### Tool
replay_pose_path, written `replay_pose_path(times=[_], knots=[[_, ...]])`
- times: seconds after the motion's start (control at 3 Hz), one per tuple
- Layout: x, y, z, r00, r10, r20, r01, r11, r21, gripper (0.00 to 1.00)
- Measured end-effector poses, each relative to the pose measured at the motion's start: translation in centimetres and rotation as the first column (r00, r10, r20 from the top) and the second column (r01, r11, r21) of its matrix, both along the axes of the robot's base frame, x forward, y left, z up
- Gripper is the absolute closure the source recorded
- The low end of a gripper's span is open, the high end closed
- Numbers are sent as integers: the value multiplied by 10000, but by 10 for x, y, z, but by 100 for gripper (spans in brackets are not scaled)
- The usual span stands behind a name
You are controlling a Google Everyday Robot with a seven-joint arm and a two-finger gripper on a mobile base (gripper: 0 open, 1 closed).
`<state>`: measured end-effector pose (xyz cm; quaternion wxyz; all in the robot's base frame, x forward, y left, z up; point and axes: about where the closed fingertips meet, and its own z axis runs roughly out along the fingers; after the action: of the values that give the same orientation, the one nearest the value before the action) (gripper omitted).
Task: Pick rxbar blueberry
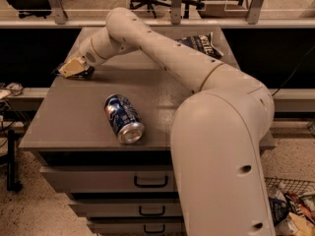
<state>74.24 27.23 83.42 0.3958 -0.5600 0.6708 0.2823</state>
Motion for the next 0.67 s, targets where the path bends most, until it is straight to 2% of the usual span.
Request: replay_pose_path(times=[0.67], knots=[[0,0,0,10000,2,0,-2,10000,1,100]])
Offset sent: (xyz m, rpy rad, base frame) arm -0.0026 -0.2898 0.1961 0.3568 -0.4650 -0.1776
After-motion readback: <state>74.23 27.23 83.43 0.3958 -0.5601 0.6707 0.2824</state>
